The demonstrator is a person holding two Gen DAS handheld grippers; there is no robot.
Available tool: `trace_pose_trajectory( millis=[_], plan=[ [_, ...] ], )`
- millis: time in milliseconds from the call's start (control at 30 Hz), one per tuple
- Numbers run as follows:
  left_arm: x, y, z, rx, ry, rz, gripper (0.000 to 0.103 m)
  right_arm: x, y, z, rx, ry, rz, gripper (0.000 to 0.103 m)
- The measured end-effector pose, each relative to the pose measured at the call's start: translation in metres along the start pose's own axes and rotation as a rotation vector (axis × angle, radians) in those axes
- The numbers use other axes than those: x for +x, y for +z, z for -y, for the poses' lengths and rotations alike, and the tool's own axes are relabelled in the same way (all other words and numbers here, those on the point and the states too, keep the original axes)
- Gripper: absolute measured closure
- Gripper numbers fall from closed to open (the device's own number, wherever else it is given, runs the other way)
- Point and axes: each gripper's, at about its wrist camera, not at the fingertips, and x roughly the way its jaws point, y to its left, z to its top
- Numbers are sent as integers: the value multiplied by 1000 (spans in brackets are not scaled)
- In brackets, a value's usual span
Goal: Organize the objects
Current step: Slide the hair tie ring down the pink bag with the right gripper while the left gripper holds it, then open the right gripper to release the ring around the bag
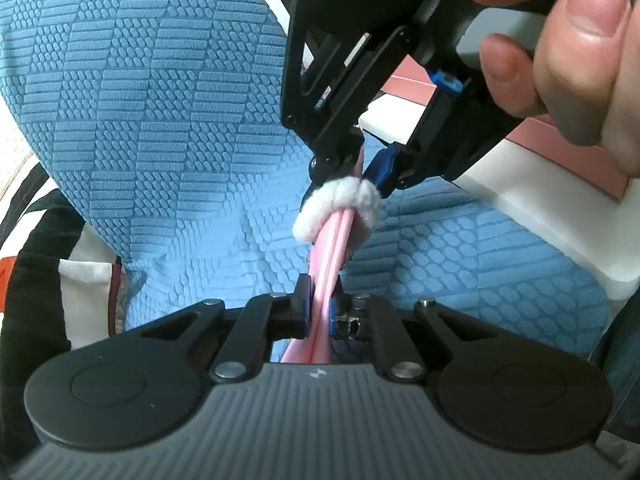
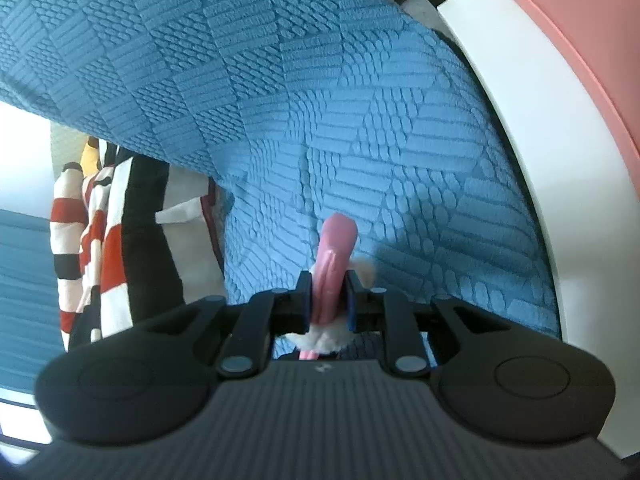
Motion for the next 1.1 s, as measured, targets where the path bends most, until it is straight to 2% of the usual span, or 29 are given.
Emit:
trace_pose_trajectory(
  millis=[67,167,400,667,833,1100],
  plan=[
    [-2,2,-1,-11,-8,15,91,-3,1,-1,1,2,11,86],
    [-6,4,0,-8,-9,36,84,-8,5,0,4,-13,39,89],
    [-10,5,0,-28,-29,33,74,-23,20,4,16,-23,110,89],
    [-10,6,0,-47,-29,6,78,-25,19,7,28,-23,126,86],
    [-7,3,-1,-51,-29,-14,87,-16,9,8,41,-11,79,86],
    [-7,4,-1,-60,-35,-15,89,-1,-5,-1,9,-20,22,86]
  ],
)
